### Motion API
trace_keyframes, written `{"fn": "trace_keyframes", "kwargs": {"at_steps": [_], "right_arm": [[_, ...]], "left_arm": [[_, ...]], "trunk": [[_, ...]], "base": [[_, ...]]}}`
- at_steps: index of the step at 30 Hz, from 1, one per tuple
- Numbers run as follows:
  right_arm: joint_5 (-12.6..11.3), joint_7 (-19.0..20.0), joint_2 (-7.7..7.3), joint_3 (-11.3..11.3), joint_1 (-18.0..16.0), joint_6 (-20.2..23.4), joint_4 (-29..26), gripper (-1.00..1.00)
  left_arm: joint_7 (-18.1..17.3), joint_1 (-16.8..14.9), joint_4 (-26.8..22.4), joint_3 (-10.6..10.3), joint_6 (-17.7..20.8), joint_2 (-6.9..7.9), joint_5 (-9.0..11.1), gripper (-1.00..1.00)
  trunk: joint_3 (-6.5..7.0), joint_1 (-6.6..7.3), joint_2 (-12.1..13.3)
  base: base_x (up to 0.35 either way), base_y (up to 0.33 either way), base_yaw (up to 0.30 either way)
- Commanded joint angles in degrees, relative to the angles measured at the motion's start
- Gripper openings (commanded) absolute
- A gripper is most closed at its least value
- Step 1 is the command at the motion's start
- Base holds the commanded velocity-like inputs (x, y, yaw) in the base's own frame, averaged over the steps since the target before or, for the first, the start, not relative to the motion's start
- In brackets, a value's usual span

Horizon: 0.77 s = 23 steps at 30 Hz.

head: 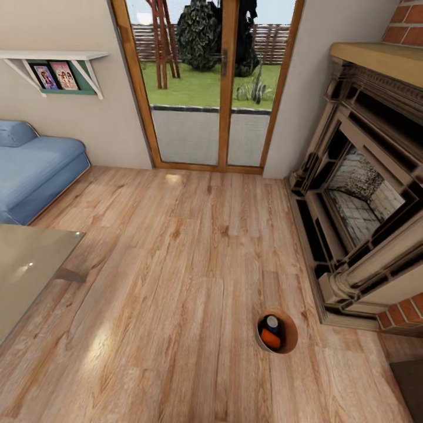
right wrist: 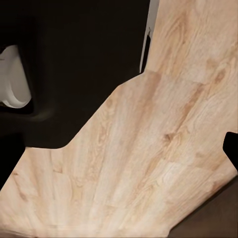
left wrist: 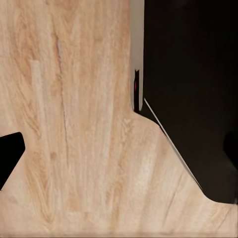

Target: Put the three can of soda from the living room inside the tash can in the kitchen.

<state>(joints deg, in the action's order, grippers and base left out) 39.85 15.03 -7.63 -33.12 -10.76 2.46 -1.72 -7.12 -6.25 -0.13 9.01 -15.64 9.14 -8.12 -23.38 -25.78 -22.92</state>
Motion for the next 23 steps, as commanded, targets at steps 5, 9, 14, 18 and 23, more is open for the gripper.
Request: {"fn": "trace_keyframes", "kwargs": {"at_steps": [5,9,14,18,23], "right_arm": [[-0.1,0.0,0.4,-0.1,0.1,0.0,0.1,1.0],[-0.1,0.0,0.47,-0.1,0.1,0.0,0.1,1.0],[-0.1,0.0,0.5,-0.1,0.1,0.0,0.1,1.0],[-0.1,0.0,0.51,-0.1,0.1,0.0,0.1,1.0],[-0.1,0.0,0.51,-0.1,0.1,0.0,0.1,1.0]], "left_arm": [[0.0,0.3,0.0,0.0,0.0,-0.63,-0.1,1.0],[0.0,0.3,0.0,0.0,0.0,-0.77,-0.2,1.0],[0.0,0.4,0.0,0.0,0.0,-0.8,-0.2,1.0],[0.0,0.4,0.0,0.1,0.0,-0.86,-0.1,1.0],[0.0,0.4,0.0,0.0,0.0,-0.83,-0.3,1.0]], "trunk": [[0.0,0.0,0.0],[0.0,0.0,0.0],[0.0,0.0,0.0],[0.0,0.0,0.0],[0.0,0.0,0.0]], "base": [[0.0,0.0,0.0],[0.0,0.0,0.0],[0.0,0.0,0.0],[0.0,0.0,0.0],[0.0,0.0,0.0]]}}
